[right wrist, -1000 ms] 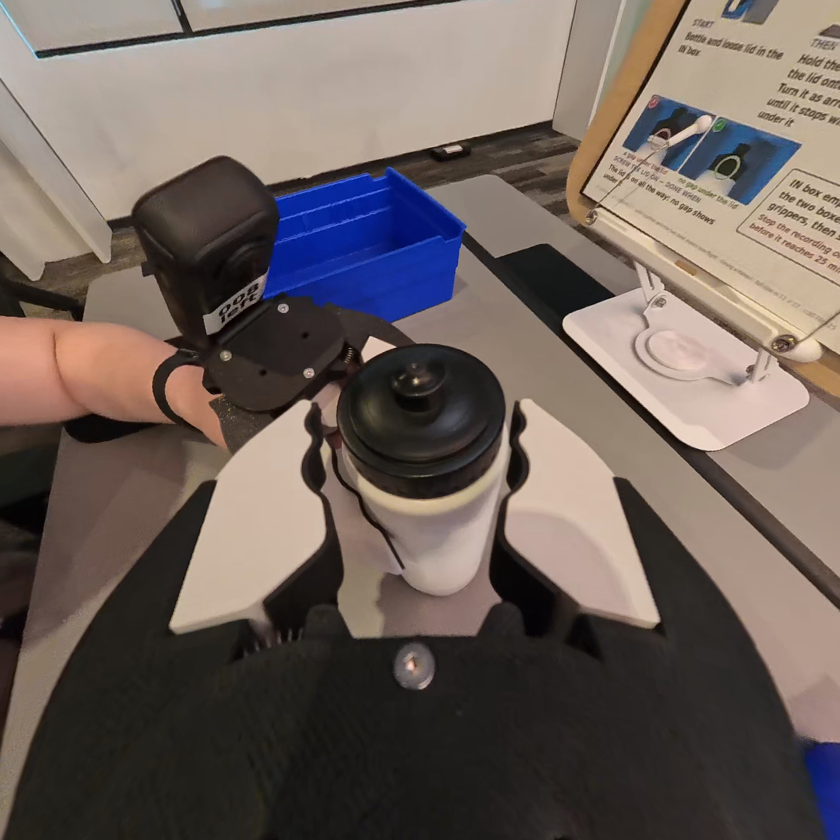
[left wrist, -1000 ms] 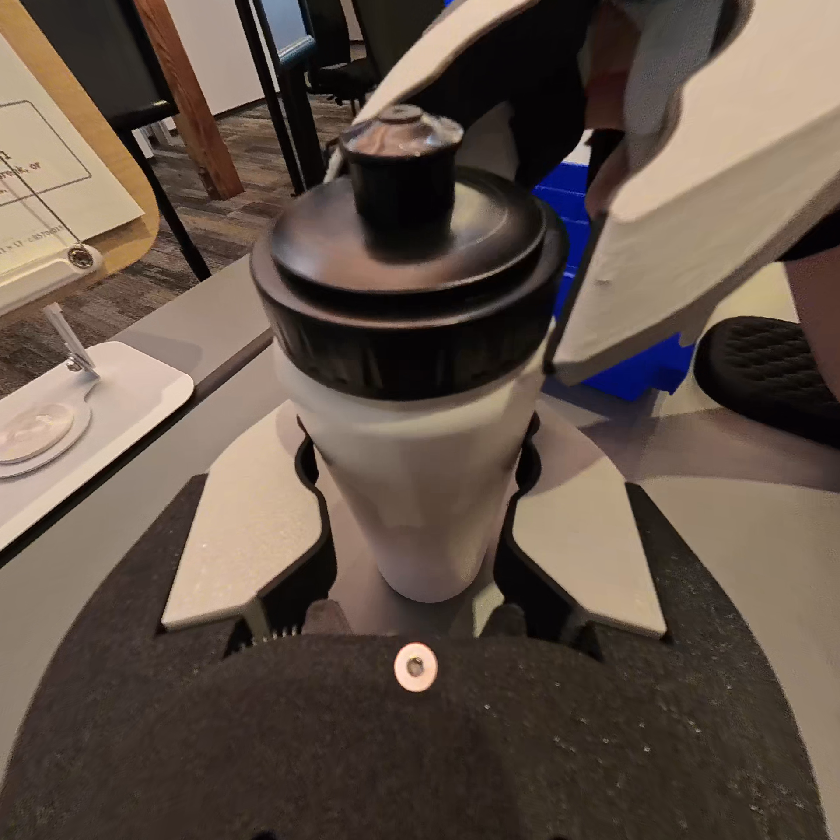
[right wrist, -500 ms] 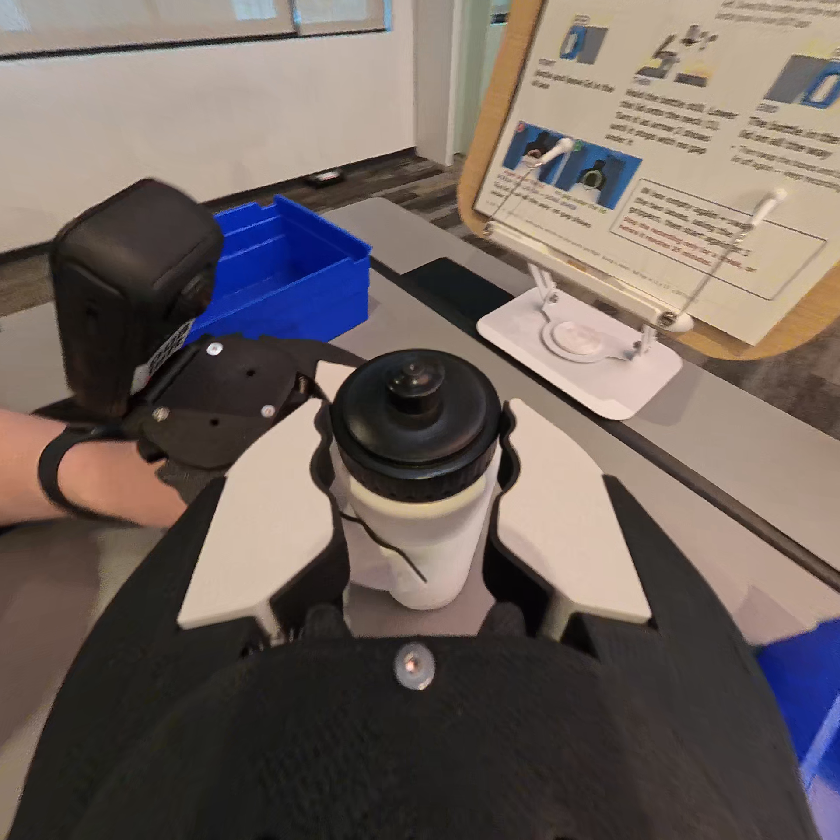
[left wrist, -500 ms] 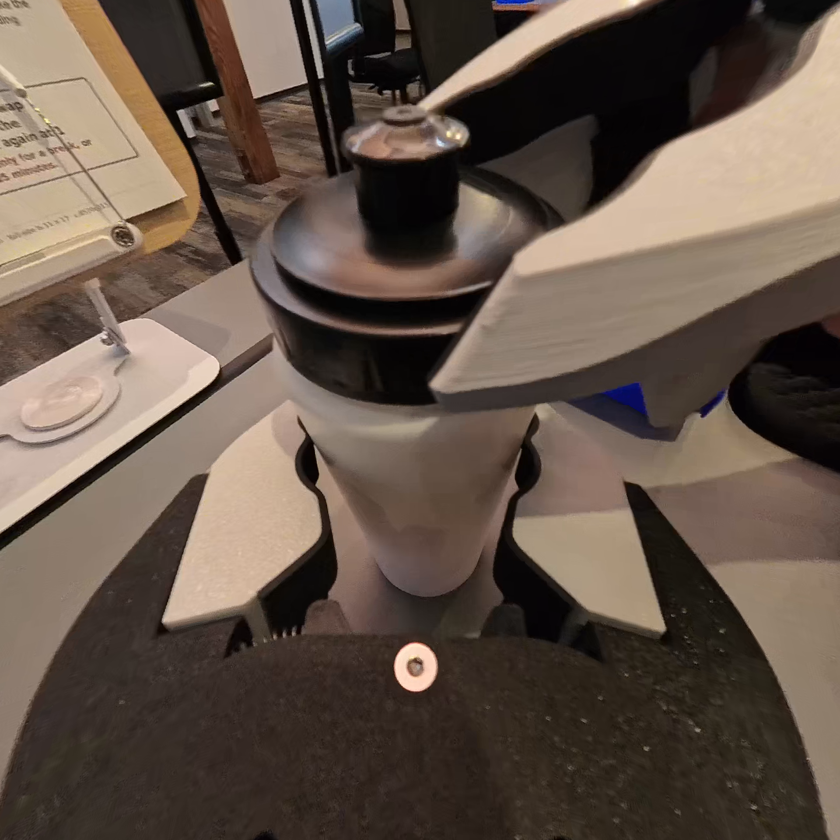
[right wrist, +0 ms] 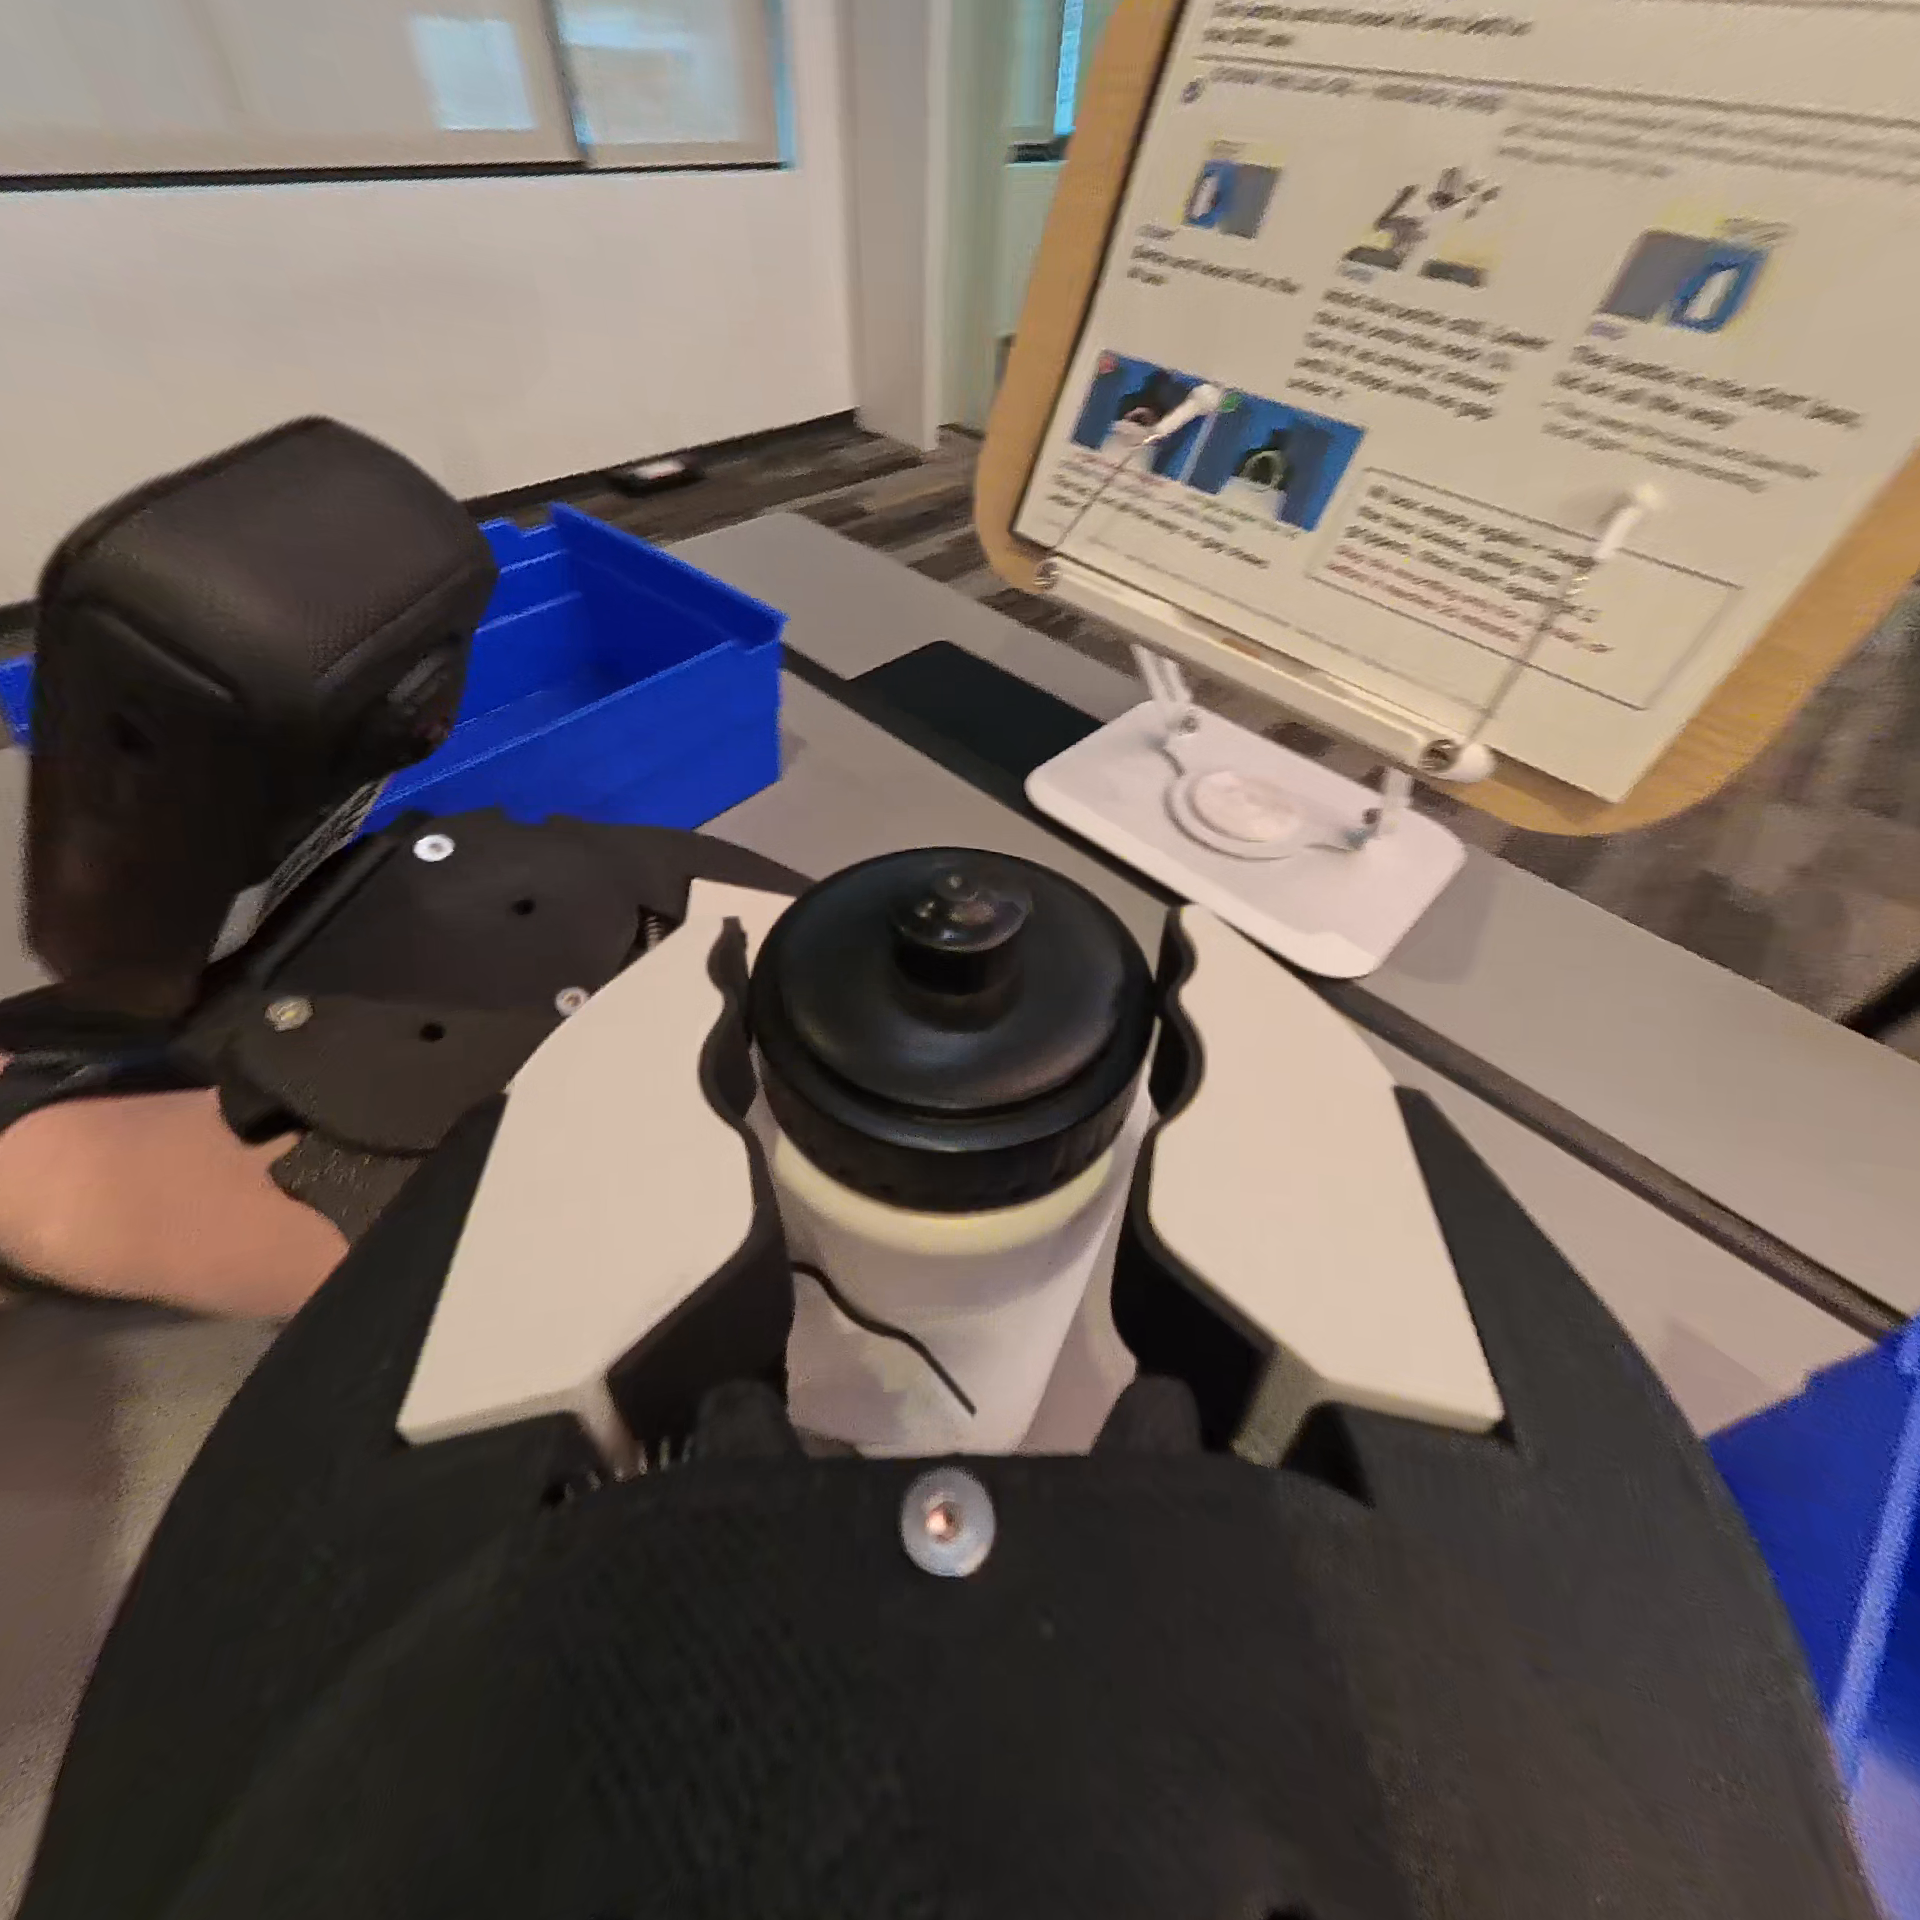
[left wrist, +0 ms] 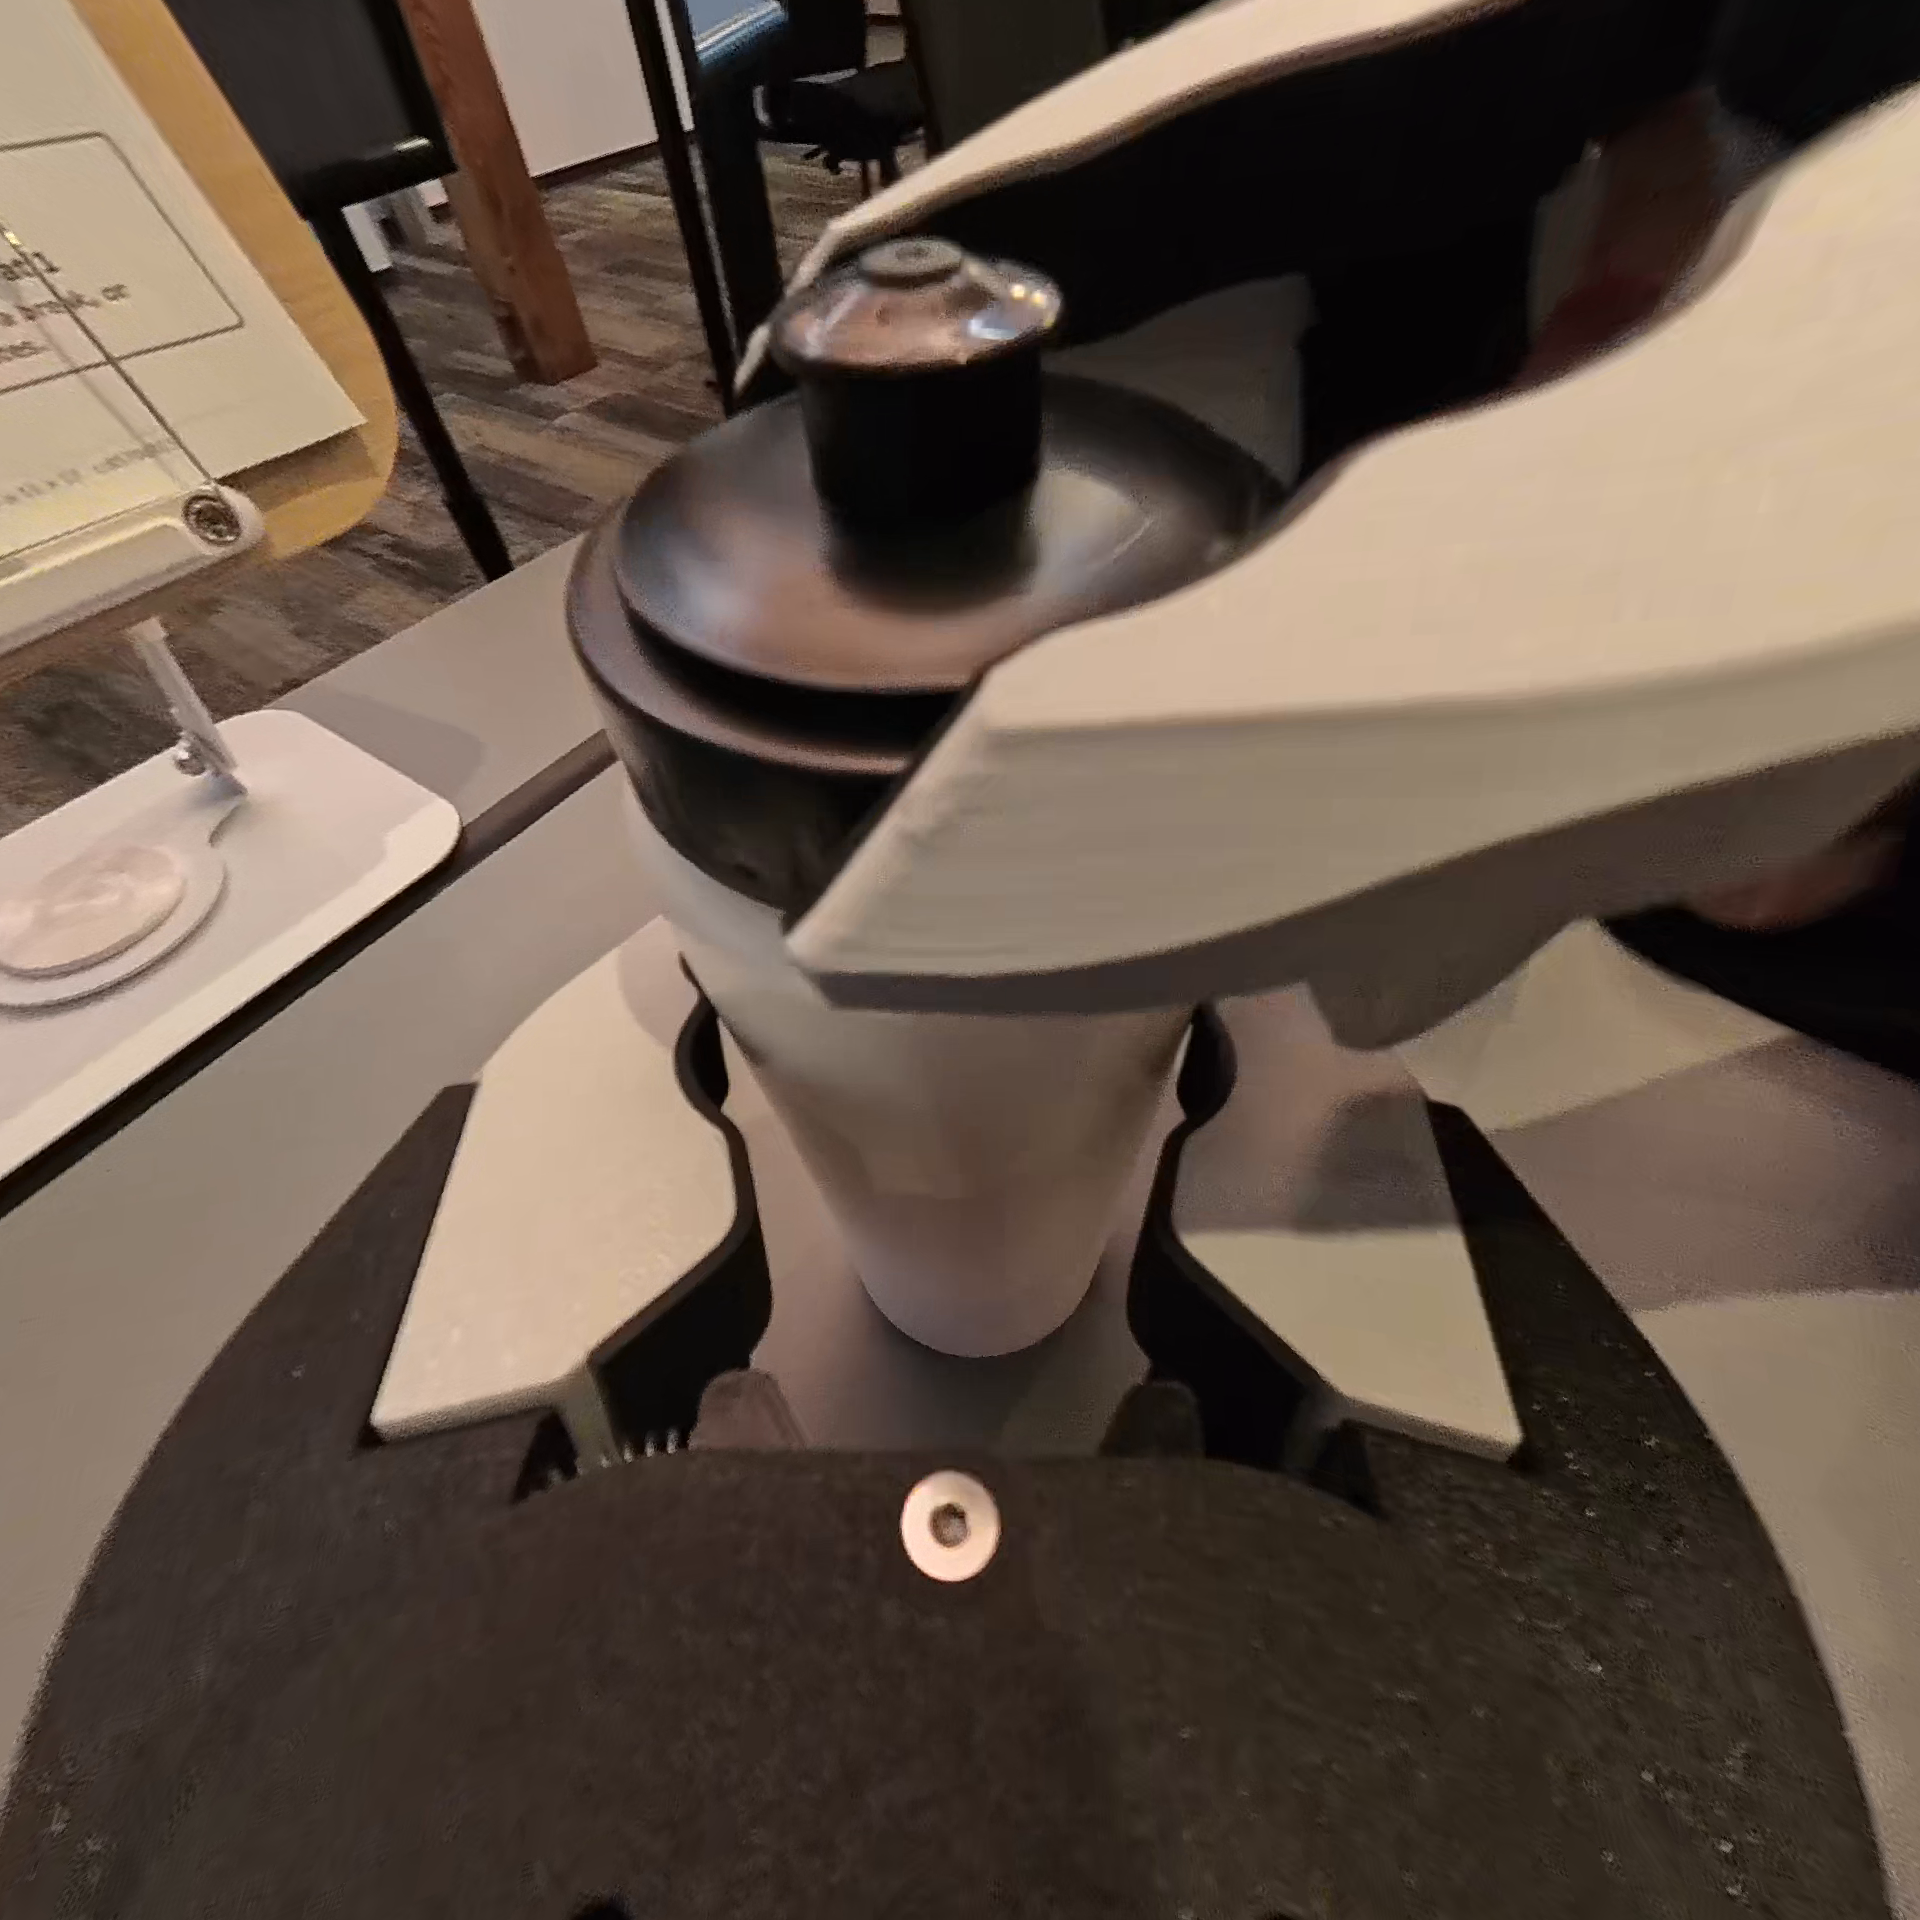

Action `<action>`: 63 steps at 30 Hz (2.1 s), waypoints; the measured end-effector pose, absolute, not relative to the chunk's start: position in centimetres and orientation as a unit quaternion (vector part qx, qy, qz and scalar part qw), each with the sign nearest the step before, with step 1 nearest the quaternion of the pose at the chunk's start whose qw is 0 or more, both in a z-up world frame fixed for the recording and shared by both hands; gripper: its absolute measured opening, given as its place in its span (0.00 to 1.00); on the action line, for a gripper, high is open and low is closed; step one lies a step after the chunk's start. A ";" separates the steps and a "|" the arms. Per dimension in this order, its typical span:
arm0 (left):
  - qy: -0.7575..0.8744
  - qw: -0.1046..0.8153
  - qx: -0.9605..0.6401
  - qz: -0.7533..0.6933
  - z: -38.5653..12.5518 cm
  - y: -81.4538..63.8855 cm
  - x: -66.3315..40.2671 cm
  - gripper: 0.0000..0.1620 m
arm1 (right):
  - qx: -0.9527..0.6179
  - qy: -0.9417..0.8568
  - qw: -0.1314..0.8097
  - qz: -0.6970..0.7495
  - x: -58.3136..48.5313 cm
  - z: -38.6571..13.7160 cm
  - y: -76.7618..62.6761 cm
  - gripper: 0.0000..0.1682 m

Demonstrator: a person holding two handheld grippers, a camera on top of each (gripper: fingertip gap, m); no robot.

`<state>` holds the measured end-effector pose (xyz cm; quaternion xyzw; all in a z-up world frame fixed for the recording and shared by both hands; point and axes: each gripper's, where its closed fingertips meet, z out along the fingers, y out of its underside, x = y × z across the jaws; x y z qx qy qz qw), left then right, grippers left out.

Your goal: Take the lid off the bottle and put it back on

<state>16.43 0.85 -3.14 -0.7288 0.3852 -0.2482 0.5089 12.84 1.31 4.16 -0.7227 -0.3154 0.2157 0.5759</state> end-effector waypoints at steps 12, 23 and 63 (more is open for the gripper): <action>0.438 0.494 -0.698 -0.276 -3.2 -0.6 17.0 0.54 | -0.641 -0.508 0.480 0.317 13.3 3.2 -1.1 0.45; 0.421 0.491 -0.709 -0.281 -3.2 -0.1 16.6 0.54 | -0.683 -0.446 0.481 0.321 12.5 3.1 -0.2 0.46; 0.445 0.486 -0.703 -0.268 -3.4 -1.8 16.0 0.53 | -0.662 -0.451 0.471 0.371 11.1 3.8 -2.0 0.45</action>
